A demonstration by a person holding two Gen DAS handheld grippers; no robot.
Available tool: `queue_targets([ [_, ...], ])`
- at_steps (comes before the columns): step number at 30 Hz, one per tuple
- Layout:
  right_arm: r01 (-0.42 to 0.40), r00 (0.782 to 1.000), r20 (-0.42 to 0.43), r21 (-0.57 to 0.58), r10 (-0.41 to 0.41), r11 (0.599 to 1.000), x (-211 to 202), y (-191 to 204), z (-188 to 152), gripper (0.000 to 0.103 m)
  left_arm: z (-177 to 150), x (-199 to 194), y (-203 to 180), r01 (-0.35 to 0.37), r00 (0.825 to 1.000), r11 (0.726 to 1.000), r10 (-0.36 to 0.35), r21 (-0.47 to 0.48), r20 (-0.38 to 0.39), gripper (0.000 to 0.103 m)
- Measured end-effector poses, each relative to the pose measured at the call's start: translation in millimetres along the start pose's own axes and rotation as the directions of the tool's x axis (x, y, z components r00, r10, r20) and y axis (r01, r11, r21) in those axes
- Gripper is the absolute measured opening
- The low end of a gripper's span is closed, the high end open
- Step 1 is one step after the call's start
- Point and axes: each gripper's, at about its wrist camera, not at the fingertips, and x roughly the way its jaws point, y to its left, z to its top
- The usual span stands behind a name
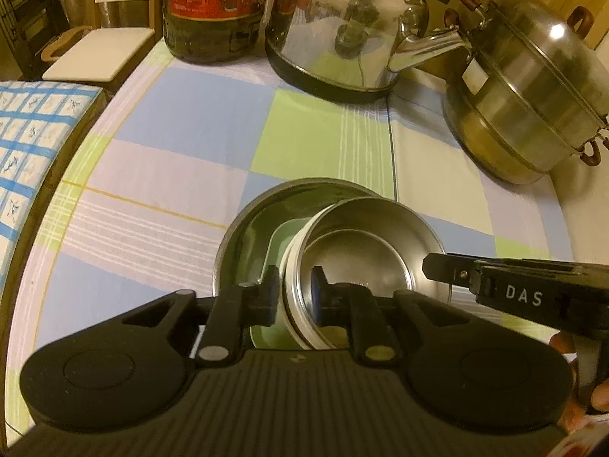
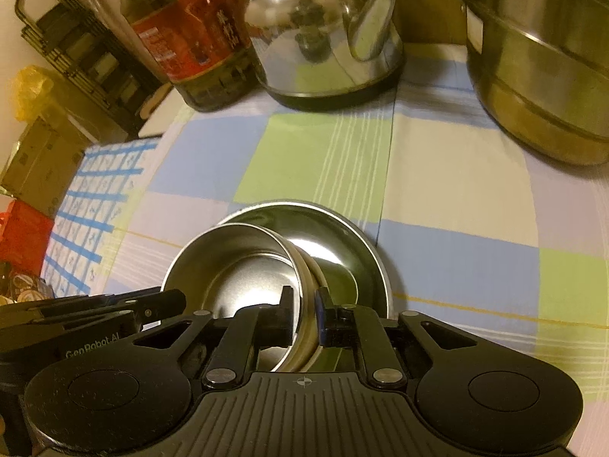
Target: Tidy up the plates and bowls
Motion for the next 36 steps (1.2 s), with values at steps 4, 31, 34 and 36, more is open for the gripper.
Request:
queue_targets([
  [4, -0.02, 0.999, 0.044, 0.019, 0.019, 1.0, -7.6, -2.8, -4.3, 0.055, 0.0, -10.2, 0.5, 0.02, 1.0, 1.0, -0.021, 0.015, 0.023, 0.017],
  [31, 0.058, 0.941, 0.326, 0.112, -0.092, 0.992, -112.4, 16.3, -151.0, 0.06, -121.3, -112.7, -12.8, 0.026, 0.982, 0.957, -0.078, 0.288, 0.17, 0.041],
  [34, 0.06, 0.954, 0.288, 0.094, -0.085, 0.994, -120.9, 16.4, -165.5, 0.06, -140.7, -122.0, -17.1, 0.02, 0.982, 0.969, -0.065, 0.244, 0.177, 0.041],
  [36, 0.055, 0.964, 0.256, 0.088, -0.076, 0.995, -125.5, 13.7, -175.1, 0.06, -151.6, -126.6, -20.4, 0.026, 0.985, 0.977, -0.062, 0.211, 0.163, 0.041],
])
